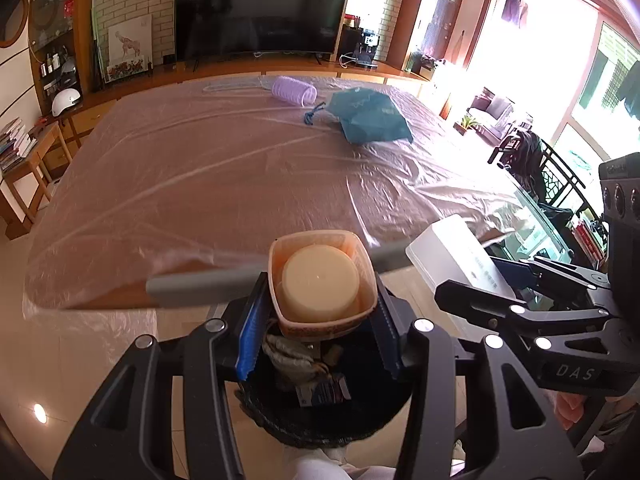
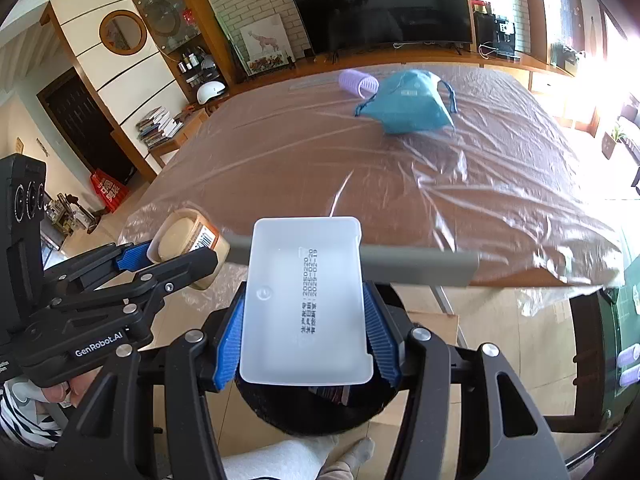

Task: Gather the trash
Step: 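Carry the tub in the left tool and white box in the right tool to the bin, then open the right tool to drop the white box while the left tool releases the tub, then move the left tool to the purple roller while the right tool approaches the blue bag, then close the left tool on the purple roller while the right tool grasps the blue bag, then carry the roller in the left tool and blue bag in the right tool to the bin, then open the right tool to drop the blue bag while the left tool releases the roller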

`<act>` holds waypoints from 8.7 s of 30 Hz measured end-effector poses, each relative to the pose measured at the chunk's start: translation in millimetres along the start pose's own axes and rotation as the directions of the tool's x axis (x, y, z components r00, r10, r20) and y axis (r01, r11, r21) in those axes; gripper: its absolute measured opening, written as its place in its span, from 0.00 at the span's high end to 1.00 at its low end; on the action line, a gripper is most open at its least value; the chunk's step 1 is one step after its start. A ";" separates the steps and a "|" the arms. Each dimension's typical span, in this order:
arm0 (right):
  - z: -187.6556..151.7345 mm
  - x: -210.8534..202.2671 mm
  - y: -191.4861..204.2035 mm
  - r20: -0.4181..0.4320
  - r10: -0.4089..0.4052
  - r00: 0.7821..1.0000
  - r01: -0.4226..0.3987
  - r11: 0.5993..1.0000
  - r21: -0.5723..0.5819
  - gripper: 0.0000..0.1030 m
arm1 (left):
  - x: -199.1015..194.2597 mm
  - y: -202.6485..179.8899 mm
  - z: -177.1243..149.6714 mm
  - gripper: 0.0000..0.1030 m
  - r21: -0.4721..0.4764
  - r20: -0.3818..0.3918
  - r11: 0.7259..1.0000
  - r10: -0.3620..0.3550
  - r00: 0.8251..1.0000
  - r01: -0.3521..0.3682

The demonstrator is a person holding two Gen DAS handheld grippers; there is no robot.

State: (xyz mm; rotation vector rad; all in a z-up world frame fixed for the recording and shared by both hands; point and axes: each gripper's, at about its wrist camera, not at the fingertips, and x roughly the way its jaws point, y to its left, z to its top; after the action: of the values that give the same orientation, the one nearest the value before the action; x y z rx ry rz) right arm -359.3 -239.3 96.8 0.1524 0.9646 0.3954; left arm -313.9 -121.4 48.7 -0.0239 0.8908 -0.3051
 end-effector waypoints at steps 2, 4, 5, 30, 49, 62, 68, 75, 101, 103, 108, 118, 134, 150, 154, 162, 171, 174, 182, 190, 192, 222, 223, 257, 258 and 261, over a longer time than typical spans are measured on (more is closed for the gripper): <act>-5.8 -0.9 -0.7 -0.007 0.002 1.000 -0.002 1.000 0.003 0.48 | -0.8 -2.4 -5.7 0.53 0.000 -0.005 1.000 0.000 1.000 0.000; -11.2 -0.8 -0.8 -0.015 0.004 1.000 -0.004 1.000 0.005 0.48 | -1.1 -4.3 -11.4 0.53 0.000 -0.013 1.000 -0.001 1.000 0.001; -13.3 -0.7 -1.0 -0.019 0.003 1.000 -0.002 1.000 0.004 0.48 | -1.3 -4.7 -13.9 0.53 -0.001 -0.016 1.000 -0.001 1.000 0.001; -52.2 44.9 -3.6 -0.161 -0.042 0.986 0.039 0.999 -0.018 0.48 | 28.5 -7.7 -56.5 0.53 -0.005 -0.128 1.000 0.013 0.992 -0.014; -60.0 91.3 -12.1 -0.258 -0.093 0.961 0.084 0.995 -0.048 0.48 | 83.5 6.2 -68.5 0.53 -0.002 -0.247 0.999 0.052 0.968 -0.055; -60.0 105.6 -23.7 -0.286 -0.138 0.948 0.129 0.990 -0.049 0.48 | 101.1 5.7 -66.2 0.48 0.011 -0.279 1.000 0.011 0.960 -0.008; -59.8 94.5 -31.3 -0.265 -0.151 0.953 0.144 0.989 -0.044 0.31 | 90.5 5.1 -58.2 0.29 -0.006 -0.230 1.000 0.013 0.973 -0.015; -56.8 55.7 -34.0 -0.200 -0.136 0.970 0.132 0.991 -0.035 0.28 | 61.0 5.7 -47.5 0.29 -0.028 -0.167 1.000 0.001 0.986 -0.006; 166.3 79.8 -82.8 0.091 -0.287 0.954 0.278 0.956 0.097 0.04 | 138.6 63.3 206.1 0.03 0.175 0.016 0.984 -0.039 0.999 0.036; 180.6 93.3 -98.4 0.059 -0.243 0.968 0.231 0.960 0.156 0.04 | 151.7 63.3 215.6 0.03 0.188 0.004 0.981 -0.050 0.999 0.049; 195.2 121.4 -111.2 0.008 -0.222 0.975 0.219 0.965 0.143 0.04 | 184.7 60.0 233.5 0.03 0.231 -0.017 0.972 -0.033 0.999 0.036; 211.7 153.2 -121.6 -0.035 -0.176 0.984 0.179 0.979 0.094 0.05 | 238.3 49.3 256.1 0.03 0.291 -0.080 0.951 -0.084 0.993 0.104; 217.2 164.0 -113.0 -0.023 -0.175 0.984 0.176 0.982 0.067 0.19 | 256.1 42.2 266.9 0.21 0.341 -0.079 0.939 -0.029 0.996 0.054; 209.8 142.4 -110.9 0.038 -0.131 0.991 0.126 0.987 0.097 0.56 | 231.0 44.6 261.8 0.27 0.279 -0.027 0.959 -0.033 0.999 0.039; 204.5 132.6 -115.6 0.048 -0.086 0.995 0.079 0.988 0.134 0.57 | 214.5 51.1 255.1 0.27 0.236 -0.005 0.971 -0.024 1.000 0.025; 184.9 121.5 -103.1 0.029 -0.058 0.998 0.053 0.986 0.159 0.57 | 178.9 60.6 221.7 0.27 0.180 0.001 0.984 -0.001 1.000 0.001; 154.5 112.0 -80.8 -0.002 -0.071 0.997 0.070 0.983 0.170 0.58 | 133.2 61.5 184.1 0.27 0.130 0.029 0.991 -0.003 1.000 -0.001; 143.5 106.2 -70.8 0.000 -0.087 0.996 0.086 0.983 0.164 0.58 | 119.9 63.8 174.2 0.27 0.107 0.036 0.994 -0.013 0.999 0.009; 126.9 79.0 -50.8 0.034 -0.074 0.997 0.068 0.988 0.138 0.59 | 91.4 60.2 144.6 0.27 0.086 0.045 0.996 -0.006 0.999 0.002; 97.6 43.0 -37.4 0.047 -0.001 0.999 -0.003 0.996 0.090 0.59 | 61.1 49.2 100.1 0.27 0.050 0.045 0.998 0.028 0.999 -0.030; 85.7 32.3 -33.4 0.047 0.017 0.999 -0.021 0.997 0.071 0.59 | 53.7 44.8 90.2 0.27 0.038 0.047 0.998 0.039 0.998 -0.040; -55.6 -2.7 4.0 -0.118 0.065 0.991 -0.068 0.997 -0.021 0.59 | 13.5 7.7 -32.2 0.27 0.005 -0.057 0.996 0.085 0.995 -0.085; -58.4 -0.1 4.4 -0.127 0.058 0.990 -0.061 0.998 -0.019 0.59 | 15.3 8.8 -34.2 0.27 0.005 -0.064 0.997 0.083 0.994 -0.083; -52.2 77.6 -4.0 -0.231 -0.003 0.973 0.017 0.998 0.059 0.29 | 81.0 32.0 -44.0 0.11 0.009 -0.214 1.000 0.010 0.977 -0.008; -53.0 75.3 -4.5 -0.228 -0.002 0.974 0.017 0.998 0.060 0.29 | 80.4 31.0 -44.0 0.11 0.012 -0.211 1.000 0.012 0.978 -0.010; -55.7 67.7 -6.1 -0.218 -0.005 0.976 0.018 0.998 0.056 0.29 | 76.1 28.6 -44.0 0.11 0.010 -0.201 1.000 0.018 0.979 -0.016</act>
State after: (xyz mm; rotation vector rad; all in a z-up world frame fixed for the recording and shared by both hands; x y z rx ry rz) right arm -369.3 -220.9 11.5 0.1578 1.1929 0.3793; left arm -295.6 -110.0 -41.2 0.0233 1.0902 -0.2988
